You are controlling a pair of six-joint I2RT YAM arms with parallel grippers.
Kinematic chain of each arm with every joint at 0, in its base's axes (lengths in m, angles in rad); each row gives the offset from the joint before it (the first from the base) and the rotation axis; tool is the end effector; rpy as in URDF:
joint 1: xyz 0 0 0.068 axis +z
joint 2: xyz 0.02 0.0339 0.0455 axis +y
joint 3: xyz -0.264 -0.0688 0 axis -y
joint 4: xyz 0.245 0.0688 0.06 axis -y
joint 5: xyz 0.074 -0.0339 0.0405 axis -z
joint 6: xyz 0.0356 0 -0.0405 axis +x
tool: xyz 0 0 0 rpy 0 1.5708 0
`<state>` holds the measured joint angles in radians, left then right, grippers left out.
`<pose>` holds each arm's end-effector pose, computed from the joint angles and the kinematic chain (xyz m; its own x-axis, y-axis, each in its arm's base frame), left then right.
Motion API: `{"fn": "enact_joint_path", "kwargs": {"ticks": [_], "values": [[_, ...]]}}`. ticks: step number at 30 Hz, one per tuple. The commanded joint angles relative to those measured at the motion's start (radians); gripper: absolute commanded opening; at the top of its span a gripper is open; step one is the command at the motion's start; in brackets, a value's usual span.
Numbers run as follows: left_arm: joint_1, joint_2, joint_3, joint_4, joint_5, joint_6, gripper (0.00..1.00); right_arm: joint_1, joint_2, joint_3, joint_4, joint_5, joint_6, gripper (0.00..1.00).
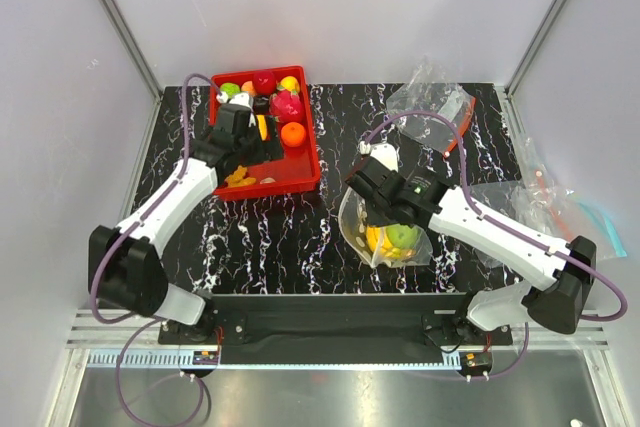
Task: Place the food in the zip-top bag and seal the zipper
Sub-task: Pick up the fake fruit from the bin.
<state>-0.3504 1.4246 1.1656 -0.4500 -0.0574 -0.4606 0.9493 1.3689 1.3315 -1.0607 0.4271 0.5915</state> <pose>0.2983 -0.1069 0.2986 -0.6819 -0.2232 -0.6965 -0.0015 0.9527 -0.3039 0.1649 0.2049 0.3282 -0.7817 -0.2199 -0.5836 -0.2340 0.9708 -0.0523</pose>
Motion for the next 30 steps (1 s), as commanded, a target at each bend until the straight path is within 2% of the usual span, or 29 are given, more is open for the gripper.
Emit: {"fn": "enact_joint_path", "kwargs": {"ticks": [1,5,9,13,16,25,28,29,30], "values": [[0.019,0.080,0.124,-0.027,-0.050,0.063,0.99,0.009,-0.034,-0.009,0.025,0.025,-0.005,0.00],[0.030,0.224,0.255,-0.075,-0.099,0.164,0.99,0.009,-0.045,-0.002,0.044,0.012,-0.013,0.00],[0.040,0.400,0.495,-0.185,-0.234,0.197,0.99,0.011,-0.039,0.024,0.088,-0.085,-0.027,0.00],[0.059,0.551,0.636,-0.256,-0.260,0.223,0.99,0.009,-0.031,0.044,0.099,-0.087,-0.036,0.00],[0.080,0.669,0.715,-0.283,-0.266,0.227,0.99,0.009,-0.033,0.041,0.106,-0.085,-0.033,0.00],[0.139,0.836,0.810,-0.285,-0.188,0.230,0.99,0.009,-0.079,0.031,0.105,-0.057,-0.033,0.00],[0.140,0.867,0.833,-0.285,-0.160,0.263,0.83,0.011,-0.086,0.031,0.093,-0.041,-0.027,0.00],[0.142,0.864,0.827,-0.279,-0.154,0.267,0.70,0.009,-0.088,0.029,0.091,-0.039,-0.025,0.00],[0.142,0.856,0.807,-0.256,-0.150,0.267,0.64,0.009,-0.091,0.028,0.091,-0.033,-0.024,0.00]]}}
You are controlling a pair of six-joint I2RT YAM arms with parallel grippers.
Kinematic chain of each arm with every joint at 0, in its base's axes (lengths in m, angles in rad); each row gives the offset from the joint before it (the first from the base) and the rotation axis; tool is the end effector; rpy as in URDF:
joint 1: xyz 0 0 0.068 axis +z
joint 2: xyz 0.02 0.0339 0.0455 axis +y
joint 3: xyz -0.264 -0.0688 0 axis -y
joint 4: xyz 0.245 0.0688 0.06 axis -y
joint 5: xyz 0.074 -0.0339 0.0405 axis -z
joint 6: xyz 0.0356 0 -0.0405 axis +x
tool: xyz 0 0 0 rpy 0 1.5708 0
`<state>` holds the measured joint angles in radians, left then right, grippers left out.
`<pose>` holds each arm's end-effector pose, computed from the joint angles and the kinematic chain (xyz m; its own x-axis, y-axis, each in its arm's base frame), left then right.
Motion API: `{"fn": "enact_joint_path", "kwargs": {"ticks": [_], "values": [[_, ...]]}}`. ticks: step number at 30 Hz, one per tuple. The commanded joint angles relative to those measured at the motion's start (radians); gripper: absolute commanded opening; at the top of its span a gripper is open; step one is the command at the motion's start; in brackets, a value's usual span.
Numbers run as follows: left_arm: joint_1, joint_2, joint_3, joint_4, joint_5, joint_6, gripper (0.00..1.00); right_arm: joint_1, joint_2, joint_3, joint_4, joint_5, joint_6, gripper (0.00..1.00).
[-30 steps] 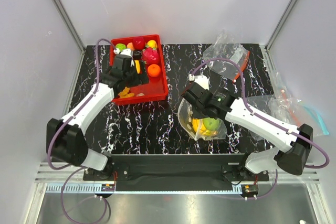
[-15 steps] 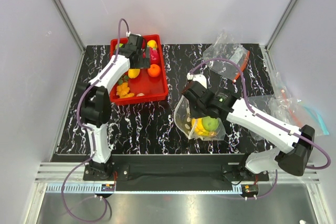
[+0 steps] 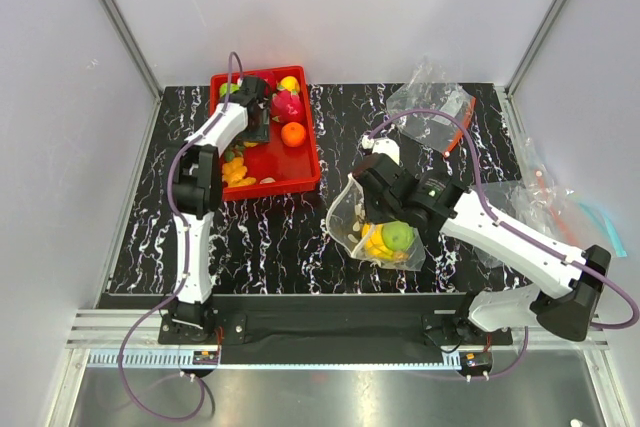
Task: Place the food in the zip-top bag and seal the zipper
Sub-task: Pick up the fake fruit from the bin.
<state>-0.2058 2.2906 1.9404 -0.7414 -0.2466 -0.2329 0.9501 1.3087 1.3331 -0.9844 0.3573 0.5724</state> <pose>0.4861 -0.0926 0.1880 -0.8655 -0.0480 -0.4986 -0.1149 0.9879 0.1044 0.1594 0.2015 0.3465 -0.7501 -0.1767 -0.6373 -0.2845 0.9561 0.0698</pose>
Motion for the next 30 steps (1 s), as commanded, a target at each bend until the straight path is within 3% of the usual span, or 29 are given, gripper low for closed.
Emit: {"fn": "enact_joint_path", "kwargs": {"ticks": [1,6,12,14,15,16,22,30], "values": [[-0.004,-0.040,0.013,0.052,0.049,0.040,0.59,0.010,-0.035,0.021,0.013,0.038,-0.003,0.00],[-0.003,-0.161,-0.112,0.148,0.082,0.029,0.46,0.010,-0.046,0.011,0.015,0.046,0.004,0.00],[-0.006,-0.380,-0.291,0.221,0.139,-0.002,0.45,0.009,-0.057,0.008,0.001,0.066,0.000,0.00],[-0.007,-0.407,-0.317,0.224,0.124,-0.011,0.55,0.007,-0.066,0.005,0.003,0.068,0.000,0.00],[-0.007,-0.410,-0.310,0.211,0.112,-0.013,0.67,0.009,-0.069,0.002,0.007,0.068,0.000,0.00],[-0.009,-0.401,-0.299,0.206,0.101,-0.014,0.98,0.009,-0.075,-0.003,0.009,0.065,0.000,0.00],[-0.007,-0.248,-0.124,0.131,0.067,0.009,0.99,0.007,-0.066,-0.006,0.006,0.068,0.003,0.00],[-0.007,-0.039,0.015,0.206,-0.025,0.064,0.99,0.009,-0.081,-0.017,0.003,0.072,0.004,0.00]]}}
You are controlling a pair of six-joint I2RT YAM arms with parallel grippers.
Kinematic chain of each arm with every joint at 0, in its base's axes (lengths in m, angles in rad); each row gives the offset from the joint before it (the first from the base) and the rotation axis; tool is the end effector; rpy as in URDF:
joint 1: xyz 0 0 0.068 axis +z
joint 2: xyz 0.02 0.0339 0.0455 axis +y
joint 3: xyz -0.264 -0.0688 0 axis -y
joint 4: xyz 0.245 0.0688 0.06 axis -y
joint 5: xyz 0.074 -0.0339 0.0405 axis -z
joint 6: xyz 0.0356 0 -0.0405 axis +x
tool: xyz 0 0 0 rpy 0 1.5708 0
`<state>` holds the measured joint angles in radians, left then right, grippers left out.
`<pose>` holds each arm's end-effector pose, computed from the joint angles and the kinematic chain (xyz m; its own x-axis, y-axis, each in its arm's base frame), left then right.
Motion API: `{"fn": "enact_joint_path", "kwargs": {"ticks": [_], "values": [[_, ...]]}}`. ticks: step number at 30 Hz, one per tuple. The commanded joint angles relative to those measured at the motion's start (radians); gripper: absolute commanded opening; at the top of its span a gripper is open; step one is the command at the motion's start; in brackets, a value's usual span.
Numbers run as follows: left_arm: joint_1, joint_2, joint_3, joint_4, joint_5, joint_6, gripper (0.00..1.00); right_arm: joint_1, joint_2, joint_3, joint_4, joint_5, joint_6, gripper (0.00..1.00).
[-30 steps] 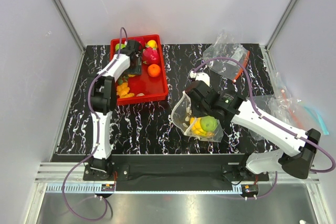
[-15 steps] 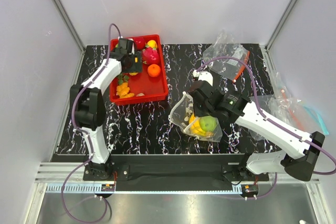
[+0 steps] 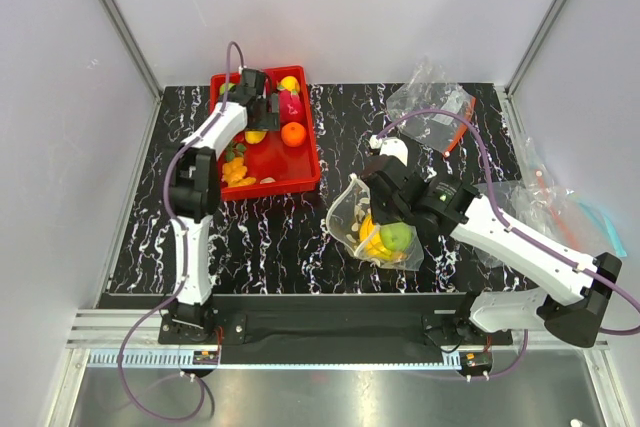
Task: Place the food in the zip-top bag and seal the zipper
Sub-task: Pick up the fake fruit from the bin.
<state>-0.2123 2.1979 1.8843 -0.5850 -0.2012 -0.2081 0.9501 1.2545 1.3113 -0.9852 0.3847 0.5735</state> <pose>0.4847 -0.0972 0.2236 -0.7659 -0.0420 -0.6416 -0.0750 0.9969 0.0243 0.1523 0.1901 0.3525 -0.7293 -0.1554 -0.6663 -0.2709 0.9599 0.0727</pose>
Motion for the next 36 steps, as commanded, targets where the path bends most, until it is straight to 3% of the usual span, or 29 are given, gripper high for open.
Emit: {"fn": "enact_joint_path", "kwargs": {"ticks": [1,6,8,11,13,24,28,31,34,36], "values": [[0.001,0.072,0.114,0.041,-0.081,0.045,0.99,0.007,-0.027,0.006,-0.001,0.046,0.005,0.00],[0.004,0.128,0.157,0.008,-0.061,0.047,0.95,0.007,-0.035,0.002,0.005,0.048,0.006,0.00],[0.002,0.115,0.130,0.017,-0.035,0.047,0.84,0.007,-0.033,0.006,0.002,0.051,0.006,0.00],[0.002,0.050,0.040,0.083,-0.004,0.044,0.60,0.007,-0.029,0.011,-0.004,0.046,0.011,0.00],[0.002,-0.016,-0.009,0.106,0.006,0.038,0.52,0.007,-0.030,0.006,-0.003,0.045,0.012,0.00],[0.001,-0.426,-0.362,0.200,0.180,-0.071,0.50,0.009,-0.026,0.020,-0.004,0.065,0.002,0.00],[-0.001,-0.608,-0.633,0.319,0.429,-0.226,0.51,0.009,-0.012,0.035,-0.020,0.091,0.000,0.00],[-0.007,-0.762,-0.787,0.502,0.593,-0.379,0.51,0.007,-0.007,0.037,-0.024,0.111,0.000,0.00],[-0.048,-0.871,-0.884,0.582,0.666,-0.448,0.51,0.007,-0.009,0.032,-0.027,0.138,0.003,0.00],[-0.090,-0.918,-0.889,0.536,0.658,-0.439,0.51,0.009,-0.015,0.025,-0.029,0.149,0.003,0.00]]}}
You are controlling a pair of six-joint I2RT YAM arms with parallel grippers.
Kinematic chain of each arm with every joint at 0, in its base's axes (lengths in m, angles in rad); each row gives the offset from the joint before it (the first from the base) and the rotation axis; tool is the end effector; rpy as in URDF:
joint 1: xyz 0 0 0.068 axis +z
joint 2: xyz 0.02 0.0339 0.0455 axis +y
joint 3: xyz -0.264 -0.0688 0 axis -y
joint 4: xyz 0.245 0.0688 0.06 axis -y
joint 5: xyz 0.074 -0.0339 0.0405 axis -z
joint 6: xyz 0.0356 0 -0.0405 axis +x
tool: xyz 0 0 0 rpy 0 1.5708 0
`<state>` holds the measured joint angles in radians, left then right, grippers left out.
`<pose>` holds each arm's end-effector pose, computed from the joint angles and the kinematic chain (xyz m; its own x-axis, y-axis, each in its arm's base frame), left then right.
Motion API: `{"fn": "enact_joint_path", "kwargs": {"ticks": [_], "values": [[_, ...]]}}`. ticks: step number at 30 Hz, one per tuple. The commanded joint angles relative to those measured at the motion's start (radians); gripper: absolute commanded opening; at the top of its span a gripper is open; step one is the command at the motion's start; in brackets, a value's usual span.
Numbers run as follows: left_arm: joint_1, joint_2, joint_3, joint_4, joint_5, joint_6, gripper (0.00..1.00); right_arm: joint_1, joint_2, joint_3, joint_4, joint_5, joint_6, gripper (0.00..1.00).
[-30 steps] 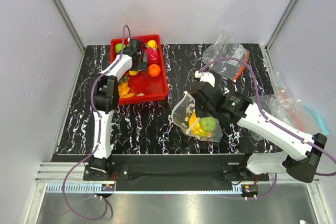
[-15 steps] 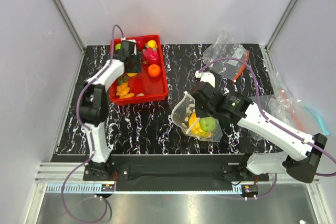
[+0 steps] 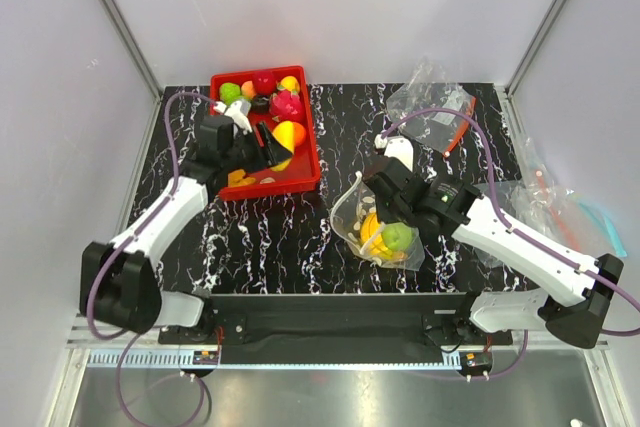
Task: Place the food in the zip-top bag and seal the zipper
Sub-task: Pick up the fake fruit from the bin, then place the fake fruit in the zipper food storage bag.
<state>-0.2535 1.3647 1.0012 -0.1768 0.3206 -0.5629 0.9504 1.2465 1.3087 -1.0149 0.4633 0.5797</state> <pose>0.2961 -0.0883 0.2854 -0.6877 -0.3450 -0.6387 0.1568 0.7885 -0.5947 0.1513 0.1844 0.3526 -0.7126 -0.1545 -0.6843 -0.2235 0.9746 0.0127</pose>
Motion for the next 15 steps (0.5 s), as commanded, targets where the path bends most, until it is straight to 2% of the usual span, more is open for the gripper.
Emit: {"fn": "enact_joint_path", "kwargs": {"ticks": [1,11,15], "values": [[-0.065,-0.129,-0.012,0.116,0.138,-0.077,0.51,0.007,-0.012,0.024,0.002,0.078,-0.003,0.00],[-0.349,-0.312,-0.153,-0.081,0.143,-0.014,0.52,0.005,-0.025,0.023,-0.005,0.124,-0.021,0.00],[-0.467,-0.311,-0.174,-0.142,0.156,0.026,0.52,0.005,-0.015,0.014,-0.004,0.136,-0.023,0.00]]}}
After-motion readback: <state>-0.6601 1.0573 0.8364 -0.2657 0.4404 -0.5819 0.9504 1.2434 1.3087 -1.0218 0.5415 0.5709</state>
